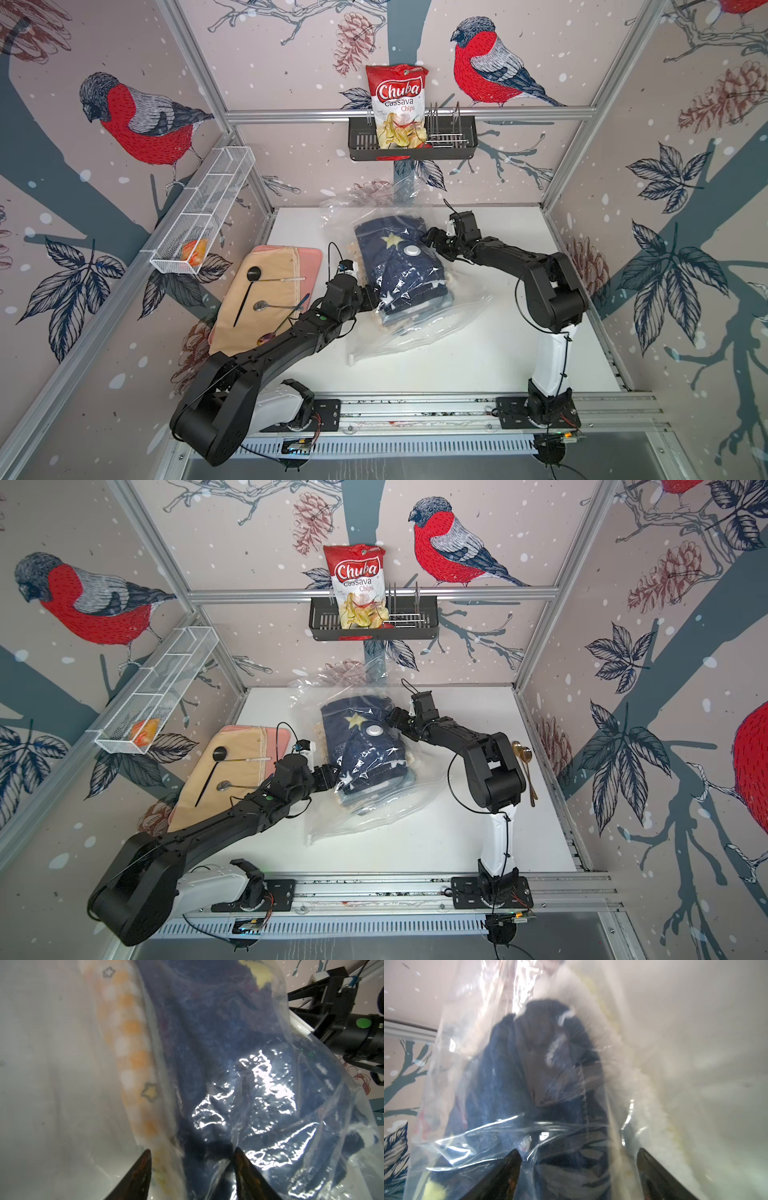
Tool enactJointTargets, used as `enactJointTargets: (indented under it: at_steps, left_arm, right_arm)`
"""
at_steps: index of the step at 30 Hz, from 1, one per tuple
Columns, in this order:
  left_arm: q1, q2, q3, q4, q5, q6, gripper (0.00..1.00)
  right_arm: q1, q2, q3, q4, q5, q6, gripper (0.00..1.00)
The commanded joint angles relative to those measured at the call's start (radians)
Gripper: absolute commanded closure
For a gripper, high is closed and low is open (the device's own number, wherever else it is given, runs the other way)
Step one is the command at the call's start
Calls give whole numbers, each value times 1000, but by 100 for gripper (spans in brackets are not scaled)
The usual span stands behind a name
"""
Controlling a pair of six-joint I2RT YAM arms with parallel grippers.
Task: Take the blanket out of the vacuum bag
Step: Adjust the vacuum bag at the center of the board.
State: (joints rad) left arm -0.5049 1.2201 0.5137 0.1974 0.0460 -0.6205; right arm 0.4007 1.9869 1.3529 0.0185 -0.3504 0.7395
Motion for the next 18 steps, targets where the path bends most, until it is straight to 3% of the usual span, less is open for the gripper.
enactJointTargets:
  at_steps: [1,12,18]
  left_arm:
    - [3,-1,11,-7,-5,-11,39]
    - [-15,-97,-115,73,123,-118,39]
    - [-26,-38,-135,152,144,-130,41]
  right_arm:
    - [-9,-86,-56,-25,-13,-31,11]
    - [71,-378,-384,-29,-13,-94,3]
    - [110,-281,-318,-82,18,-198,12]
